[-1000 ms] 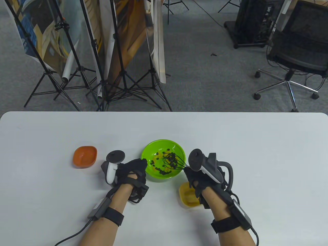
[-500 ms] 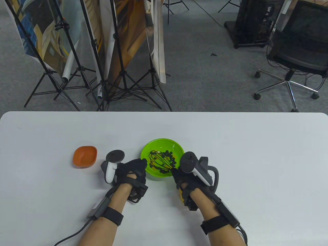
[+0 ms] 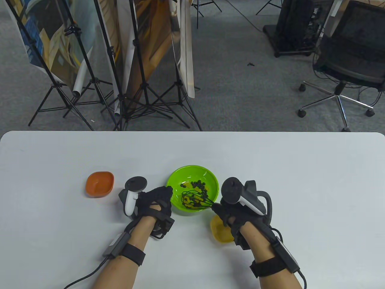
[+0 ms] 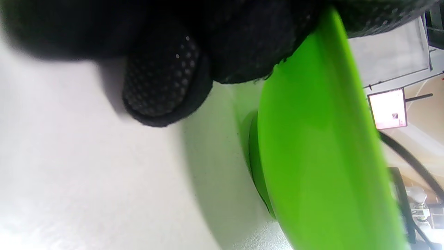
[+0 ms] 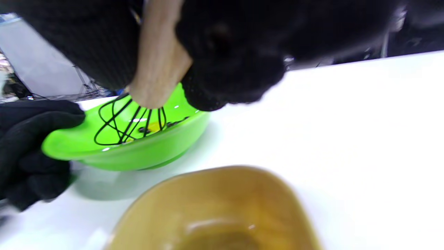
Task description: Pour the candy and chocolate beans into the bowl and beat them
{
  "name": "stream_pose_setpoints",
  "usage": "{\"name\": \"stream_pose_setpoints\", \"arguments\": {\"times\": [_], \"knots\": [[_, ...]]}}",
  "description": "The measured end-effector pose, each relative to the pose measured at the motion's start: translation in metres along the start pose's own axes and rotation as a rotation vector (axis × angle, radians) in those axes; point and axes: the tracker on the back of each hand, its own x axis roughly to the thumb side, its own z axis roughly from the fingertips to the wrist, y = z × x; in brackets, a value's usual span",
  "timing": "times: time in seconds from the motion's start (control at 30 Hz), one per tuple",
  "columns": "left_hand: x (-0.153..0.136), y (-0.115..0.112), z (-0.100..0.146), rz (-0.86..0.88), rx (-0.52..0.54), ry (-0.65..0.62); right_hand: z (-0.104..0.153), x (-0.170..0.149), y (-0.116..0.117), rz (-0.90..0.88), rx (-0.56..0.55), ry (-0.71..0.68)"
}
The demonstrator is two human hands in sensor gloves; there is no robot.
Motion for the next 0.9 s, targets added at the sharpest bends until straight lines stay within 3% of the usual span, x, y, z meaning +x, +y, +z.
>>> {"name": "stream_pose_setpoints", "arguments": {"times": [0.23,0.37,0.47,0.67,0.9], "knots": [[0.001,-0.001,0.001,-0.014,0.006,-0.008,-0.008,-0.005,-0.003,0.025,-0.049,0.112],[0.001,-0.001,0.0,-0.009,-0.001,-0.011,-0.015,-0.005,0.007,0.011,-0.083,0.141],[0.001,-0.001,0.0,-0.008,-0.004,-0.011,-0.022,-0.007,0.022,-0.098,-0.08,0.145],[0.001,-0.001,0.001,-0.007,-0.007,-0.01,-0.03,0.003,0.049,-0.298,0.017,0.092],[0.001,-0.001,0.001,0.002,0.009,0.002,-0.017,0.011,0.037,-0.181,0.052,0.001]]}}
